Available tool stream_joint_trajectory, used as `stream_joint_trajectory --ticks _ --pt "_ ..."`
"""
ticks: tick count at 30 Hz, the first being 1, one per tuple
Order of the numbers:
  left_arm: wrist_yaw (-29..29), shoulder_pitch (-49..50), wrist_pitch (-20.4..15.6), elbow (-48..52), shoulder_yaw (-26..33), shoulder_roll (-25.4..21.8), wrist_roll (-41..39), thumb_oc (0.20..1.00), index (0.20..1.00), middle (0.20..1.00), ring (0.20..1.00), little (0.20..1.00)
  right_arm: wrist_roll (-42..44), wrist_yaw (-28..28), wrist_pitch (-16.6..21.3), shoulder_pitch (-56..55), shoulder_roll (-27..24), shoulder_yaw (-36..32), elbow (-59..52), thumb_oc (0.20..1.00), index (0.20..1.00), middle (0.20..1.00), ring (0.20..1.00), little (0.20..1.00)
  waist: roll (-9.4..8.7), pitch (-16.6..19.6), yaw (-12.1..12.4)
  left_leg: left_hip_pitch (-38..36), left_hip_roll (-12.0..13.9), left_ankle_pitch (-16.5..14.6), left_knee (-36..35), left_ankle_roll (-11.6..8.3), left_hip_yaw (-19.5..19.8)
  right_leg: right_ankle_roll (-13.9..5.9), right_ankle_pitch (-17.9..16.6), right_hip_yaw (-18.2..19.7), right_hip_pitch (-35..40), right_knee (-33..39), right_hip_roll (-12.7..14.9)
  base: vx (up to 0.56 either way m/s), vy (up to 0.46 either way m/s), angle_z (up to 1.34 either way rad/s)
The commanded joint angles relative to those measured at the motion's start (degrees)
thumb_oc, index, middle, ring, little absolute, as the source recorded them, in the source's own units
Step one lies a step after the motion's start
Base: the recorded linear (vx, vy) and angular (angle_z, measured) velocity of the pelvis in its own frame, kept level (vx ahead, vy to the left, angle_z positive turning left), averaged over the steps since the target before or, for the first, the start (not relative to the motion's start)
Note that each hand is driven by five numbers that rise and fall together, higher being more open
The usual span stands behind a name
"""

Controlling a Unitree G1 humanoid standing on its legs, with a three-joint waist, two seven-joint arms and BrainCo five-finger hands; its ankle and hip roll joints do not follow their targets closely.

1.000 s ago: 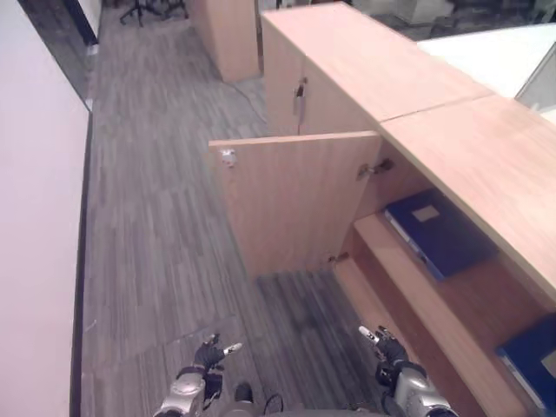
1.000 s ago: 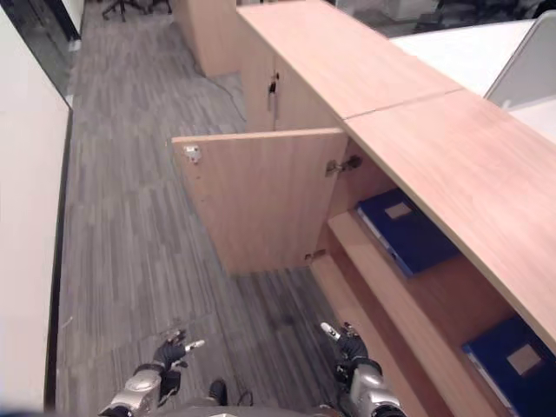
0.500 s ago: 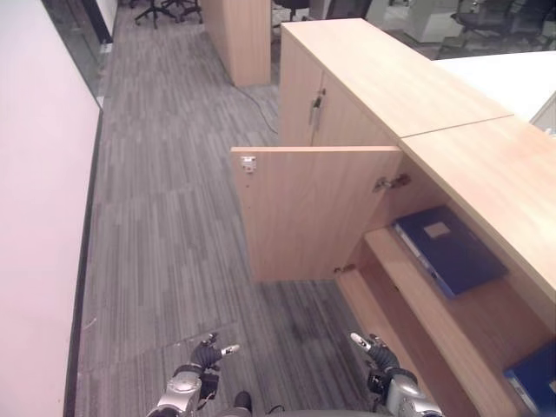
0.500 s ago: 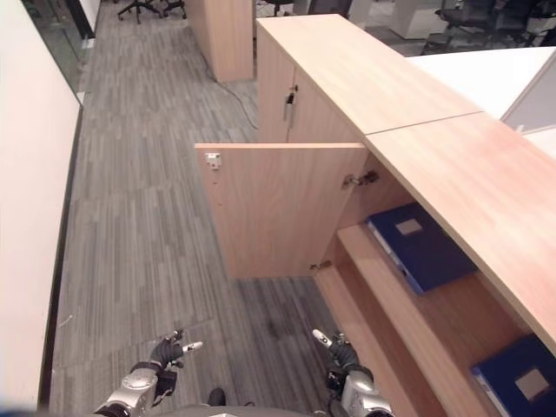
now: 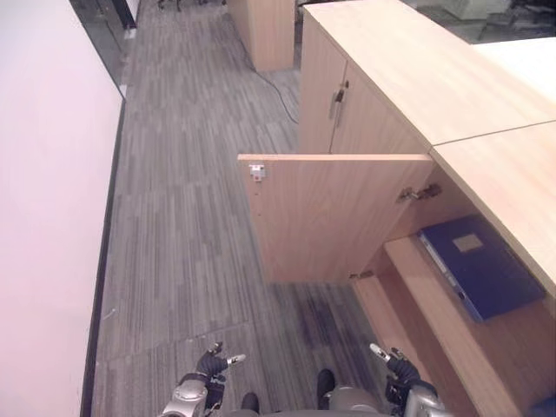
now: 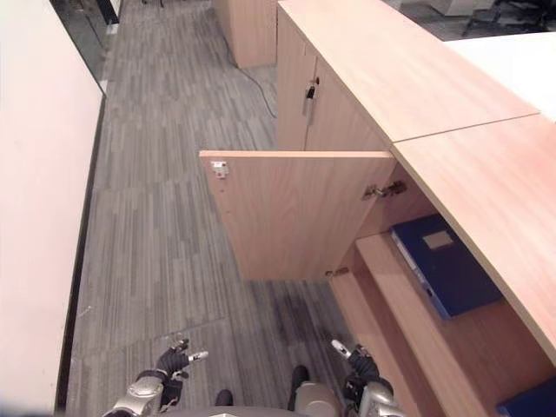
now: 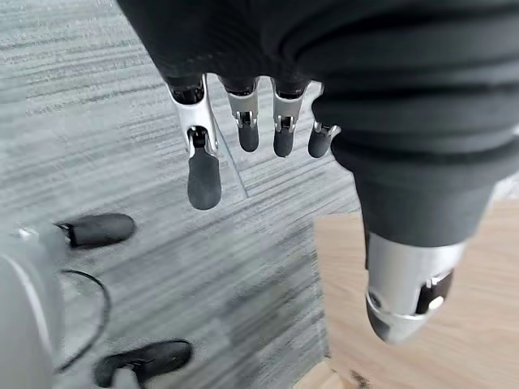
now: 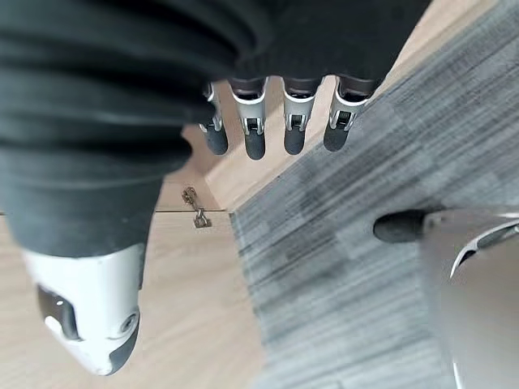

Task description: Put the empty folder in the office cabinet

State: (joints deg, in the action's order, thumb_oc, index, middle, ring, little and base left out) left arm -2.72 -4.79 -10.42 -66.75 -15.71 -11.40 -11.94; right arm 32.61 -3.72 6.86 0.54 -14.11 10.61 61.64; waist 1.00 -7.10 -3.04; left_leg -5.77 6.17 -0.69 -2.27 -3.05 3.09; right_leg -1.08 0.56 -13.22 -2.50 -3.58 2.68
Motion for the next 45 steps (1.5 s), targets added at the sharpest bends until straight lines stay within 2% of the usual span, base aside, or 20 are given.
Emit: stream_joint_trajectory --ticks 1,2,3,4,5,6,7,8,9,11,14,15,16,18,22,24,34,45 --pt "0.1 -3.6 -1.8 1.0 0.1 -1.2 0.5 1.000 1.000 1.000 1.000 1.000 0.9 0.3 1.6 1.8 -0.1 0.2 1.0 1.000 1.000 1.000 1.000 1.000 -1.73 -0.2 0.2 -2.5 -1.1 -3.9 3.0 -2.94 -3.1 -5.20 -0.5 1.5 1.7 2.6 3.1 0.09 -0.123 0.01" --pt "0.2 -3.6 -1.9 1.2 0.2 -1.3 0.1 1.000 1.000 1.000 1.000 1.000 0.9 0.3 1.6 1.8 -0.4 0.1 1.0 1.000 1.000 1.000 1.000 1.000 -1.69 0.0 0.1 -2.0 -0.9 -3.6 4.1 -3.37 -3.0 -4.96 -0.3 1.4 2.0 3.0 2.8 0.09 -0.172 -0.04" --pt "0.3 -3.6 -2.1 2.1 0.3 -1.3 -0.7 1.000 1.000 1.000 1.000 1.000 0.9 0.3 1.8 2.1 -0.8 0.1 0.9 1.000 1.000 1.000 1.000 1.000 -2.00 -0.5 0.4 0.2 -1.3 -1.8 9.7 -4.74 -3.1 -4.40 -0.3 1.2 2.9 4.0 2.5 0.08 -0.168 0.07" --pt "0.1 -3.8 -2.2 2.4 0.4 -1.3 -1.1 1.000 1.000 1.000 1.000 1.000 1.2 0.4 2.0 2.4 -1.1 0.1 0.9 1.000 1.000 1.000 1.000 1.000 -2.11 -1.0 0.7 1.5 -1.1 -0.8 12.5 -5.31 -3.2 -4.28 -0.4 1.1 3.6 5.0 2.5 0.09 -0.148 0.00" --pt "0.2 -3.9 -2.1 2.8 0.5 -1.1 -2.1 1.000 1.000 1.000 1.000 1.000 1.2 0.1 1.9 2.9 -1.7 0.1 1.2 1.000 1.000 1.000 1.000 1.000 -2.18 -1.6 1.3 3.6 -0.5 -0.6 13.3 -5.14 -3.7 -4.55 0.0 1.0 4.8 6.4 2.8 0.11 -0.058 -0.13" --pt "0.1 -3.9 -2.1 2.9 0.5 -1.1 -2.4 1.000 1.000 1.000 1.000 1.000 1.1 0.1 1.8 2.9 -1.8 0.2 1.2 1.000 1.000 1.000 1.000 1.000 -2.39 -1.7 1.9 4.6 -0.7 -1.5 12.1 -4.70 -3.6 -4.82 0.3 1.4 5.4 6.9 3.1 0.20 -0.019 -0.59" --pt "0.2 -3.8 -1.9 2.6 0.4 -0.8 -2.7 1.000 1.000 1.000 1.000 1.000 0.9 0.0 1.8 2.8 -1.8 0.1 1.4 1.000 1.000 1.000 1.000 1.000 -2.74 -1.3 3.0 6.3 -2.0 -2.5 9.0 -3.81 -1.0 -5.06 0.7 2.6 6.1 7.1 3.0 0.28 -0.002 -0.75" --pt "0.2 -4.0 -1.8 1.8 0.2 -0.8 -2.7 1.000 1.000 1.000 1.000 1.000 0.7 -0.3 2.1 3.1 -2.3 0.1 1.5 1.000 1.000 1.000 1.000 1.000 -2.54 -1.3 4.1 8.5 -3.0 -0.7 5.3 -3.31 2.6 -5.17 1.4 3.9 7.1 7.0 2.4 0.29 0.005 -0.94" --pt "0.3 -3.3 -2.1 1.6 0.5 -1.0 -3.2 1.000 1.000 1.000 1.000 1.000 0.8 -0.1 1.9 3.1 -2.0 0.3 1.6 1.000 1.000 1.000 1.000 1.000 -2.04 -0.8 4.1 7.1 -2.6 -0.2 2.8 -3.24 2.8 -5.19 1.9 5.0 7.5 6.9 1.9 0.31 0.056 -0.77" --pt "0.3 -2.0 -2.1 1.7 0.9 -1.3 -2.4 1.000 1.000 1.000 1.000 1.000 0.7 0.1 1.9 1.2 -1.2 0.2 1.7 1.000 1.000 1.000 1.000 1.000 -1.39 0.6 3.5 2.7 -2.3 -0.1 0.0 -2.78 1.7 -4.91 2.1 5.5 9.3 6.8 1.8 0.23 0.082 -1.15" --pt "-0.3 -1.8 -2.7 4.7 0.9 -1.5 -2.6 1.000 1.000 1.000 1.000 1.000 0.3 0.3 1.6 0.2 -0.3 0.4 1.1 1.000 1.000 1.000 1.000 1.000 -1.37 1.1 3.1 -1.0 -2.5 -0.9 -2.0 -2.09 0.2 -5.65 1.9 5.8 10.6 6.8 2.4 0.09 0.124 -0.21" --pt "0.6 -0.2 -5.3 9.9 3.3 -10.9 -1.3 1.000 1.000 1.000 1.000 1.000 1.6 1.1 1.8 -0.8 -1.4 -1.5 -0.2 1.000 1.000 1.000 1.000 1.000 -1.09 1.1 3.5 -1.2 -2.9 -0.6 -2.3 -1.80 -0.1 -6.31 0.9 6.0 10.1 6.8 3.0 0.03 0.150 -0.15" --pt "2.5 -1.0 -5.2 10.4 4.6 -9.6 -5.7 1.000 1.000 1.000 1.000 1.000 1.1 1.0 2.4 -1.2 -1.1 -1.5 -0.7 1.000 1.000 1.000 1.000 1.000 -1.20 1.3 3.5 -1.6 -2.8 -1.2 -2.4 -1.86 -0.1 -6.50 1.2 5.9 10.4 6.9 3.1 0.02 0.111 -0.26" --pt "2.1 -2.0 -6.6 10.4 5.9 -9.1 -7.1 1.000 1.000 1.000 1.000 1.000 1.1 1.6 3.2 -1.8 -0.7 -0.8 -2.2 1.000 1.000 1.000 1.000 1.000 -1.69 1.4 3.2 -1.8 -2.8 -1.4 -2.5 -1.74 -0.4 -6.89 1.0 6.2 10.2 7.0 3.2 0.01 0.044 -0.05" --pt "1.6 -2.6 -7.4 10.1 9.9 -10.6 -11.1 1.000 1.000 1.000 1.000 1.000 1.2 2.5 3.5 -3.0 0.5 -0.3 -3.3 1.000 1.000 1.000 1.000 1.000 -2.48 1.9 3.1 -2.0 -2.8 -1.6 -2.7 -1.55 -1.4 -7.34 0.5 6.8 9.8 7.3 3.5 0.01 0.032 -0.07" --pt "0.4 -4.2 -7.4 11.3 12.2 -13.6 -12.7 1.000 1.000 1.000 1.000 1.000 1.4 3.1 3.2 -3.6 0.7 -0.4 -3.1 1.000 1.000 1.000 1.000 1.000 -3.00 2.7 2.9 -2.2 -2.9 -2.1 -2.7 -1.30 -2.2 -7.76 0.1 7.4 9.7 7.4 3.8 0.04 0.071 -0.21" --pt "-0.3 -12.5 -7.7 13.7 10.8 -21.5 -11.0 1.000 1.000 1.000 1.000 1.000 0.6 3.9 2.5 -4.0 0.0 0.6 -3.2 1.000 1.000 1.000 1.000 1.000 -3.17 4.1 0.9 -3.7 -3.1 -3.0 -2.7 -0.93 -4.3 -8.61 -0.7 8.9 9.5 7.2 4.2 0.02 0.050 -0.12" --pt "4.1 -13.4 -8.1 20.0 4.8 -18.1 -10.6 1.000 1.000 1.000 1.000 1.000 -1.3 5.0 1.7 -4.7 0.5 0.8 -2.1 1.000 1.000 1.000 1.000 1.000 -3.26 4.5 -0.2 -4.1 -3.5 -3.3 -2.7 -0.32 -5.9 -9.26 -1.5 10.2 9.0 7.0 4.6 -0.01 0.027 -0.12"
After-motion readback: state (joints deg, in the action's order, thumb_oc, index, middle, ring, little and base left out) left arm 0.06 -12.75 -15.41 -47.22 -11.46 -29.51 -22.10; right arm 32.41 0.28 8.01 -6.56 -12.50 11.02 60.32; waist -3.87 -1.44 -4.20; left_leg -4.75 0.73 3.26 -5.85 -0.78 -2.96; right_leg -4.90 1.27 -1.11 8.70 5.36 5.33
